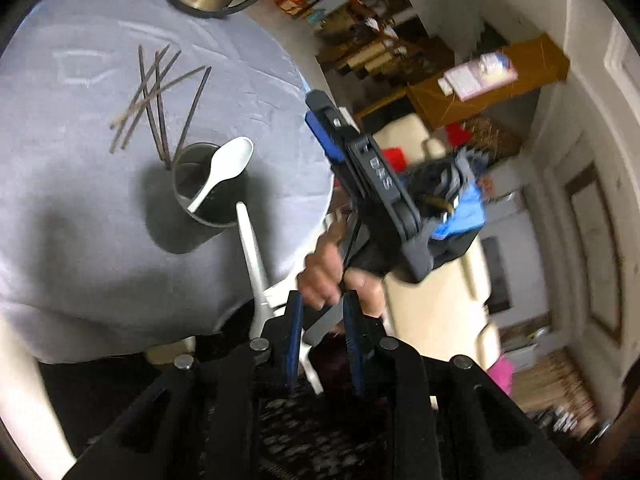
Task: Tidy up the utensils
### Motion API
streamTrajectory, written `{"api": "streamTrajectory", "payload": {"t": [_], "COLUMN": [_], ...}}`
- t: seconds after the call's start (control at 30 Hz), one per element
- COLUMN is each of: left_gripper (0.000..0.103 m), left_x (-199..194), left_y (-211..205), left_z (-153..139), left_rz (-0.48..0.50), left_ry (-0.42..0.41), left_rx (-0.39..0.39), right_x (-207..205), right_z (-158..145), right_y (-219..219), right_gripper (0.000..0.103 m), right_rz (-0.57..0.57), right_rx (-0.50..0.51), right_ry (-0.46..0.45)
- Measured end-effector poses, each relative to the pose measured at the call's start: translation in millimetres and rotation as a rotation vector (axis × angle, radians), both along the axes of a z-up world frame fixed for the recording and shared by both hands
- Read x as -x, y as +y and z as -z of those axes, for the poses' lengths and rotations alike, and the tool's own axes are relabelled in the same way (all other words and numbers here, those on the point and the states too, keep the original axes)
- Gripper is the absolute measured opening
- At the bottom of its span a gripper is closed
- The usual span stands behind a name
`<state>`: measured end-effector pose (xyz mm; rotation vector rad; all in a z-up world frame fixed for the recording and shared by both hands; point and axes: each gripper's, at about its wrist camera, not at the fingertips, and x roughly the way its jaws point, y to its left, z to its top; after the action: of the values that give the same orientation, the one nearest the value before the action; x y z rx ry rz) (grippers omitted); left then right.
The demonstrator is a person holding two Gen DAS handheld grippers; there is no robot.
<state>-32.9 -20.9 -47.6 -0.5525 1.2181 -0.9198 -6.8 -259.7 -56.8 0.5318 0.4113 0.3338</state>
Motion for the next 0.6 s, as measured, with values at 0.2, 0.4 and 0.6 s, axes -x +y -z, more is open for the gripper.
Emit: {"api": "streamTrajectory", "payload": {"t": [0.2, 0.4, 0.6], "left_gripper": [0.013, 0.013, 0.013], "left_x": [-20.1, -18.2, -20.3], "left_y": [1.1, 15.5, 14.7], "left_z": [22.4, 32.2, 26.2], "left_rz": [-0.075, -0.083, -0.055], "left_ry": [0.045, 0.020, -0.087], "left_rx": [0.002, -0.058, -0.087], "right_x": [6.2, 1.9, 17.0], "right_z": [0.5, 15.7, 10.9], "right_y": [-4.9, -25.9, -60.1], "right_gripper": [0.042, 0.042, 0.042], "right_rz": [0.003, 0.047, 0.129], "right_rx": [-0.003, -0.041, -0.039], "right_ry": [-0.008, 0.035, 0.015]}}
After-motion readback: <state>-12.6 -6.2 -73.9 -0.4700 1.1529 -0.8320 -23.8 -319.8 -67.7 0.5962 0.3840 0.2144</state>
